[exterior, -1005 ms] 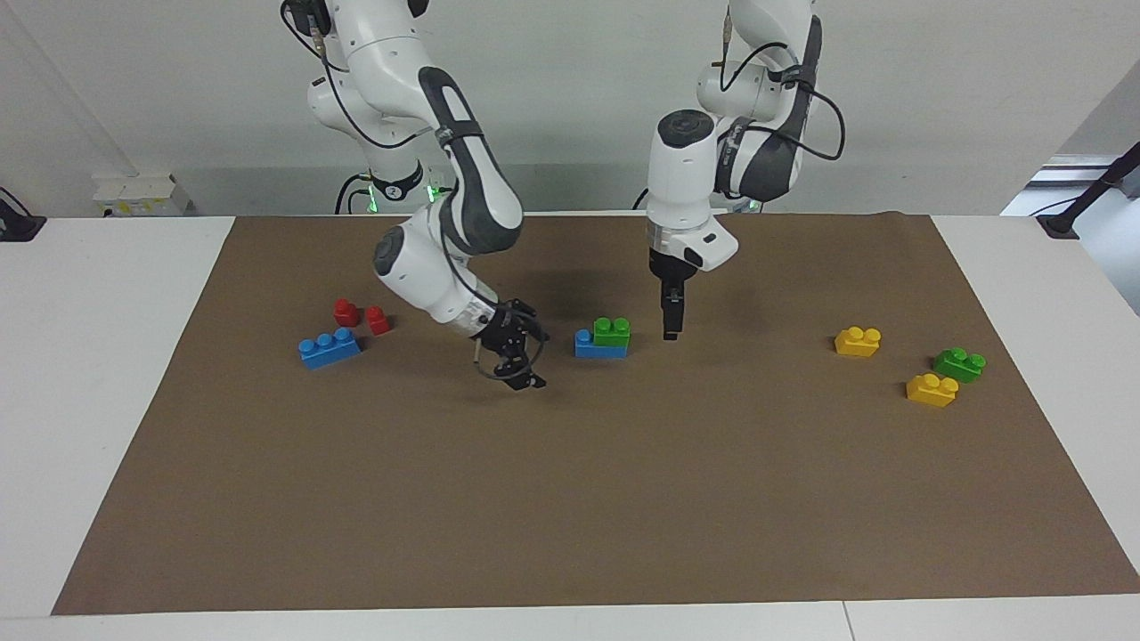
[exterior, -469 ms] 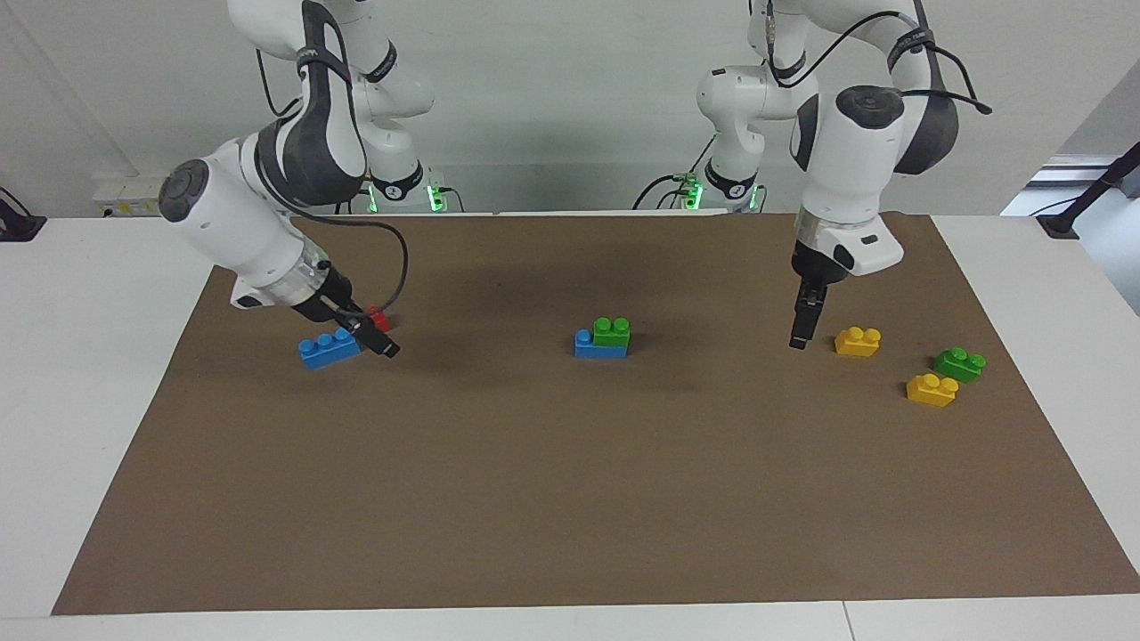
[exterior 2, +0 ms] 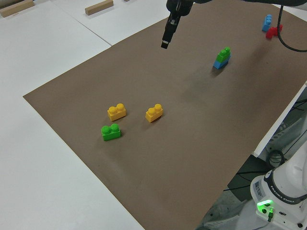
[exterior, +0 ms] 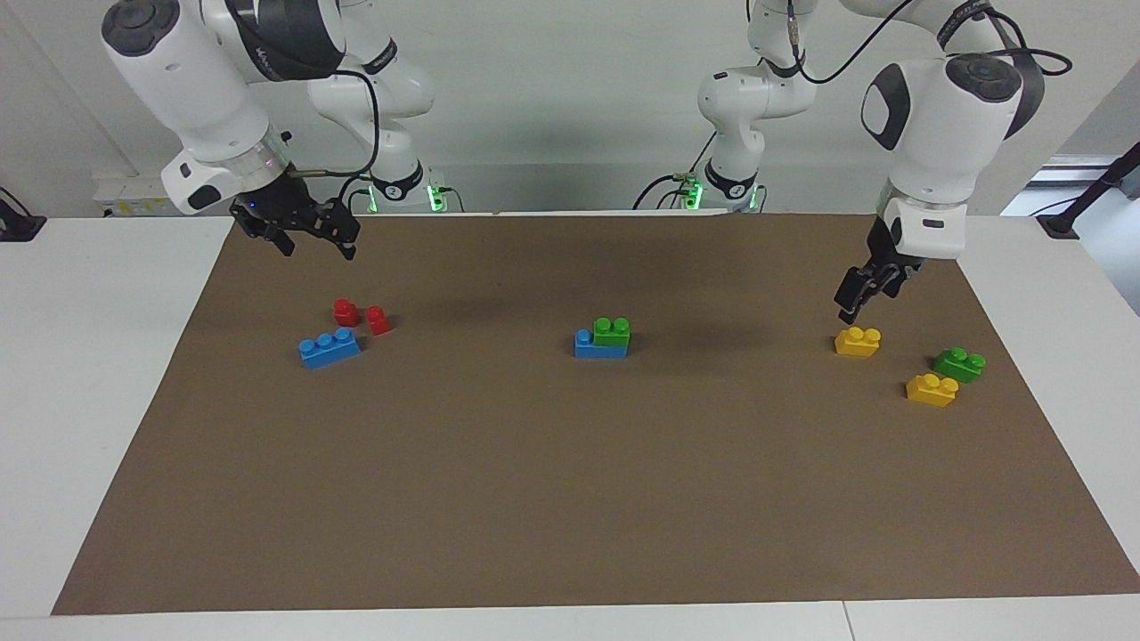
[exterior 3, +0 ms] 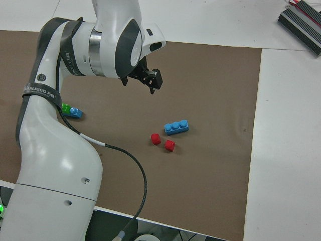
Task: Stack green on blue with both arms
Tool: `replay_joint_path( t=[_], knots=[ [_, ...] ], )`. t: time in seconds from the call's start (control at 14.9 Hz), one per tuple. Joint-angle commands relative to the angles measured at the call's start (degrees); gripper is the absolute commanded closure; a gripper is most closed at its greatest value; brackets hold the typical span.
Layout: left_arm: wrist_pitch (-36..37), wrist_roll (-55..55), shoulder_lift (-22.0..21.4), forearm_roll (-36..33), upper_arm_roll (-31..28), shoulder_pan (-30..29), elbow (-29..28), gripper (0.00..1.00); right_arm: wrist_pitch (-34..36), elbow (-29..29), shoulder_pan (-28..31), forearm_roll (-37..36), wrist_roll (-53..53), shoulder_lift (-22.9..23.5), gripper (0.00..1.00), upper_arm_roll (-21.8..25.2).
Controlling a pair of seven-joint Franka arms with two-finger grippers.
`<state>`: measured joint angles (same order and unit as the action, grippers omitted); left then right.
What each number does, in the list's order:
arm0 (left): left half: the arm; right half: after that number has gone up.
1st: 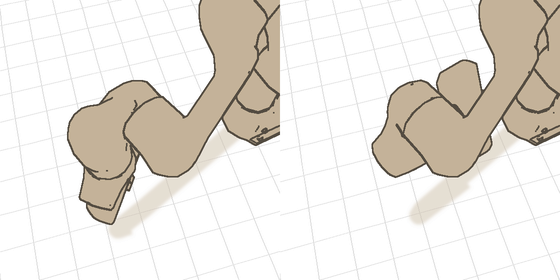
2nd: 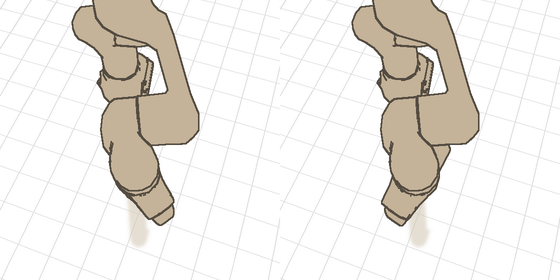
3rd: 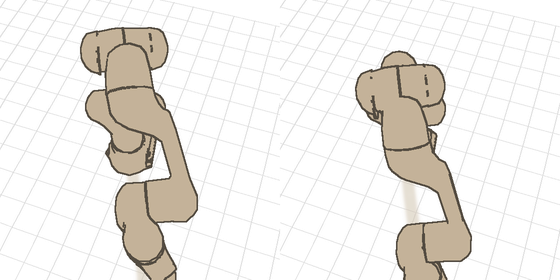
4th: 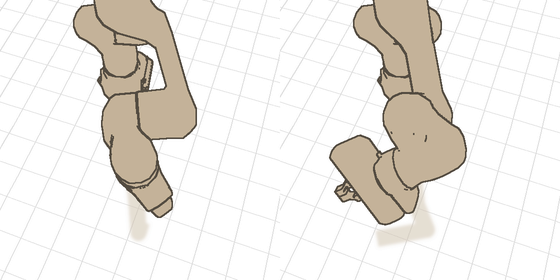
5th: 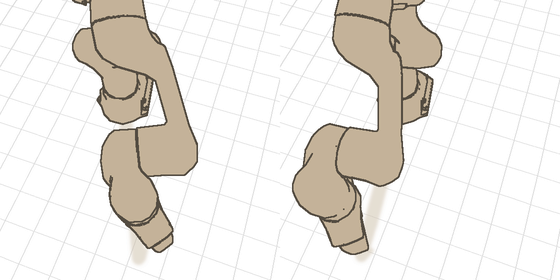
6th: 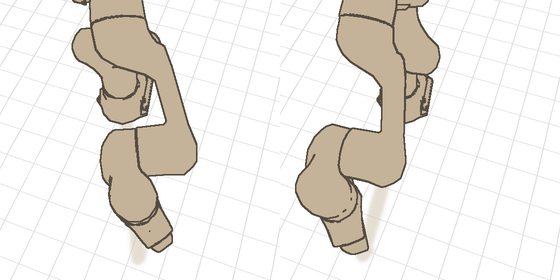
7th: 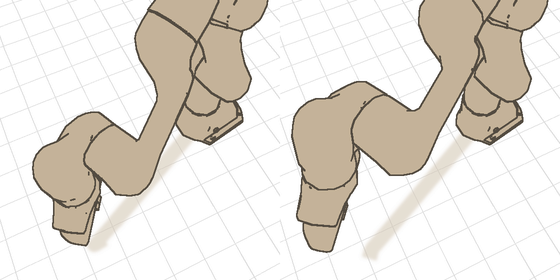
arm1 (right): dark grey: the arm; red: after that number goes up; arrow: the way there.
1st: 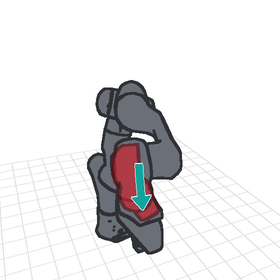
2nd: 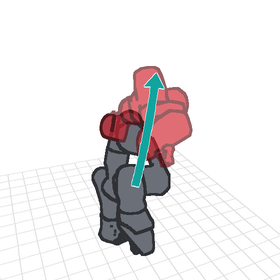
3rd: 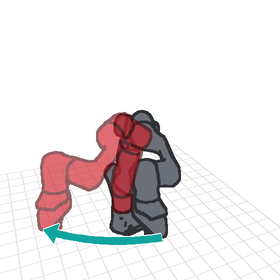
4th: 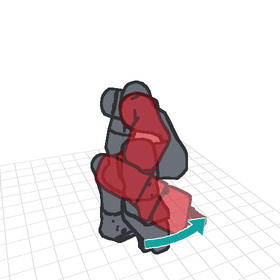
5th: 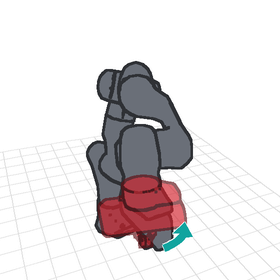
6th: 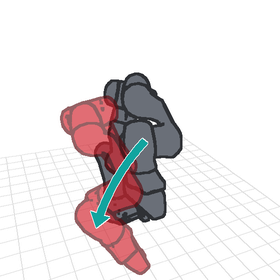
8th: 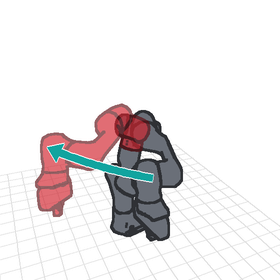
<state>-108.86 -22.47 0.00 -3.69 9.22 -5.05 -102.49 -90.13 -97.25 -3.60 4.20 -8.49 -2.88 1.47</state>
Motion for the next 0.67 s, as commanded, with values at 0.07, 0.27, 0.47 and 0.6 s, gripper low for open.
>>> replay_joint_path(
  t=[0.07, 0.27, 0.47, 0.6],
  knots=[
    [9.17, 18.47, 0.61, 1.32, 0.18, -1.46, 5.44, 0.00, 0.30, 2.68, -0.79, -3.31, 4.96, 1.39, 0.00, -0.24],
    [15.94, 21.76, 0.70, 2.54, 0.27, -2.07, 8.61, 0.00, -0.74, 2.25, -0.79, -4.46, 7.78, 1.48, 0.00, -0.24],
    [20.35, 21.59, 0.52, 3.78, 0.36, -1.90, 10.46, 0.00, -1.54, 1.80, -0.53, -4.37, 8.05, 1.30, 0.00, -0.15],
    [20.45, 21.59, 0.26, 3.34, 0.53, -1.81, 10.55, 0.00, -3.38, 2.41, 0.00, -4.37, 8.75, 1.74, 0.00, -0.15]
  ],
)
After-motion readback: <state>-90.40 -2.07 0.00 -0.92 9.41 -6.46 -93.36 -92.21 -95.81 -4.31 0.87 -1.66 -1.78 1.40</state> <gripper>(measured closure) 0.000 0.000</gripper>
